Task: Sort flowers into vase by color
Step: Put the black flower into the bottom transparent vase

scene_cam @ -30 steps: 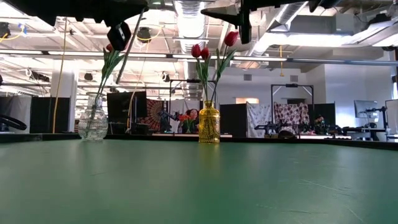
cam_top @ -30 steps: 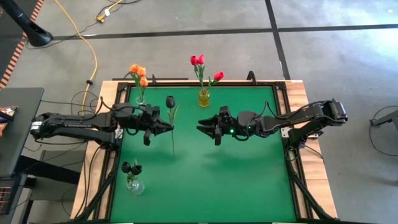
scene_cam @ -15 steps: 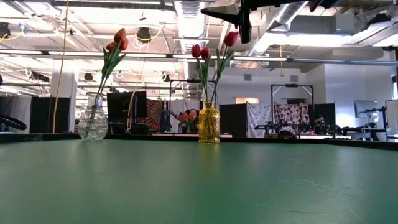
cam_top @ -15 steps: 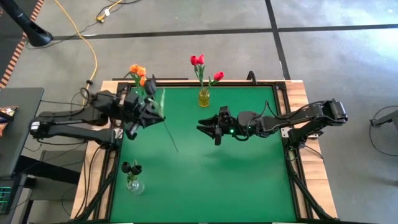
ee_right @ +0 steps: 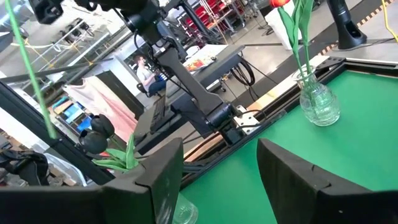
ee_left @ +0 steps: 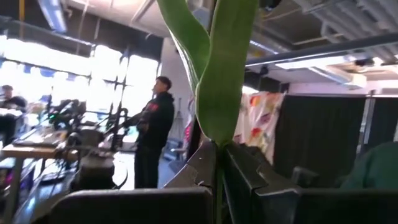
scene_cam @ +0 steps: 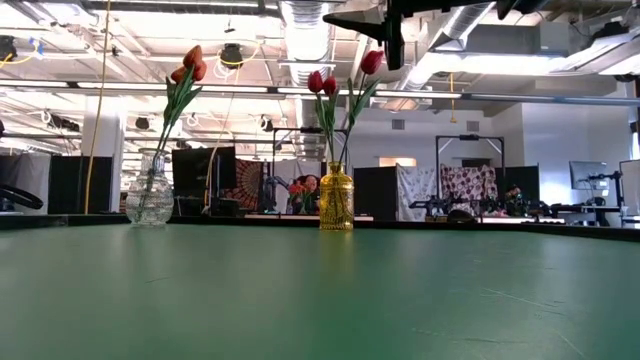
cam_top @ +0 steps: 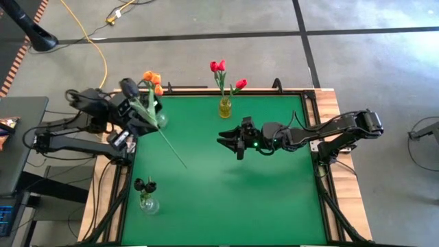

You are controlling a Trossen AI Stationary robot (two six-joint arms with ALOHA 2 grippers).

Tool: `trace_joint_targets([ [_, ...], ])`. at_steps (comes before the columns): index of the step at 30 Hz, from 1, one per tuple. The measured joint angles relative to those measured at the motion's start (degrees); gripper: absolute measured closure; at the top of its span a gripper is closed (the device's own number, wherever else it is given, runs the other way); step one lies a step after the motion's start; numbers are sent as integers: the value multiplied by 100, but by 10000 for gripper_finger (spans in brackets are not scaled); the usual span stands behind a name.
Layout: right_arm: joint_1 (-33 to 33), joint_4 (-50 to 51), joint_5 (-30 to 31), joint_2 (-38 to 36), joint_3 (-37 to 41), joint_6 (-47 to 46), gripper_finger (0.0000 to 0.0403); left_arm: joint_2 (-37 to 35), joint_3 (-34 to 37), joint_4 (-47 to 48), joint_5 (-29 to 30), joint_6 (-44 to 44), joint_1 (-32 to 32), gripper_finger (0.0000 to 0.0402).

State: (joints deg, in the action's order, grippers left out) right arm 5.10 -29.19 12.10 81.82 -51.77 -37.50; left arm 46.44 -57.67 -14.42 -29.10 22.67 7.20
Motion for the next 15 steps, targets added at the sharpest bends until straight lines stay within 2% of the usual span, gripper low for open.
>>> trace_joint_targets([
  [4, 0, 2, 0, 0, 0, 0, 173, -4, -176, -8, -123, 104, 0, 401],
  [15, -42, 2, 155, 0, 0, -2, 173, -37, -483, -119, -1052, 689, -27, 401],
])
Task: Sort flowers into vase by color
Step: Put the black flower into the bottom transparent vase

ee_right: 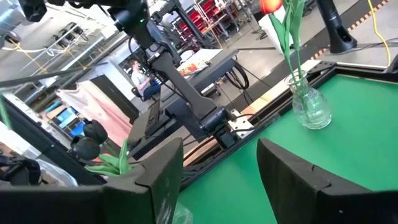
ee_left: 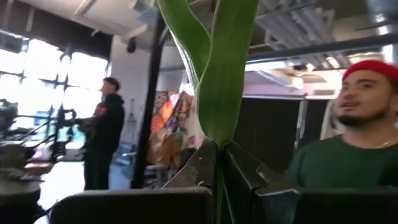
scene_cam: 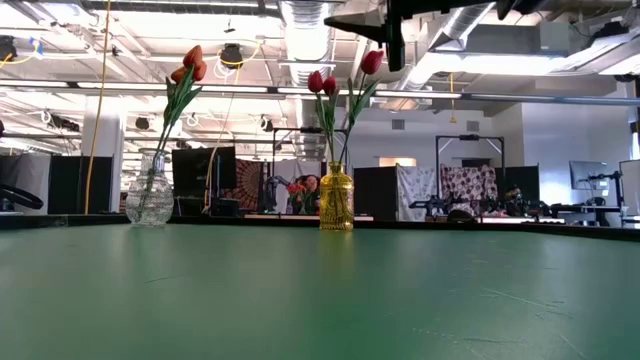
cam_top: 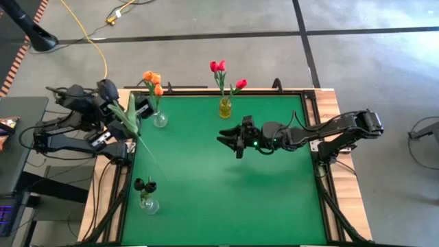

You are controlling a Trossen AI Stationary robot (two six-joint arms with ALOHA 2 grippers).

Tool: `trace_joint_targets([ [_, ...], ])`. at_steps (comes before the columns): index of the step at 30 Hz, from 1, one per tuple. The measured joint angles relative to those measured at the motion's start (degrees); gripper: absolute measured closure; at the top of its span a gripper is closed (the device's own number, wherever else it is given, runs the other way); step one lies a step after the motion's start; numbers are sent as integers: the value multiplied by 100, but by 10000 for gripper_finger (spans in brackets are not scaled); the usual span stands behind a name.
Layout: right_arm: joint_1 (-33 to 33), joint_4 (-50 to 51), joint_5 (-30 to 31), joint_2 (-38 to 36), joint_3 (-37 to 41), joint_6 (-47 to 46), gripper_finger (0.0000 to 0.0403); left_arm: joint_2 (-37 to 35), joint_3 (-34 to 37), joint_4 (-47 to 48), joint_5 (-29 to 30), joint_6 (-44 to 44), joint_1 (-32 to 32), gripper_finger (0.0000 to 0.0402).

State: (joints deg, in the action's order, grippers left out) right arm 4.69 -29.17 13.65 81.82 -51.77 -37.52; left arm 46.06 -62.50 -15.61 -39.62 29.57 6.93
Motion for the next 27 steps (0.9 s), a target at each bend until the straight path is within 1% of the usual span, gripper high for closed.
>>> trace_joint_targets([
  [8, 0, 0, 0, 0, 0, -6, 173, -1, -4, -1330, -66, 572, -266, 401],
  [11, 0, -1, 53, 0, 0, -15, 173, 0, -4, -1660, -125, 741, -372, 401],
  [17, -32, -2, 193, 0, 0, -38, 173, -2, -4, -1692, -402, 804, -504, 401],
  [27, -33, -3, 193, 0, 0, -151, 173, 7, -4, -1685, -513, 804, -517, 401],
])
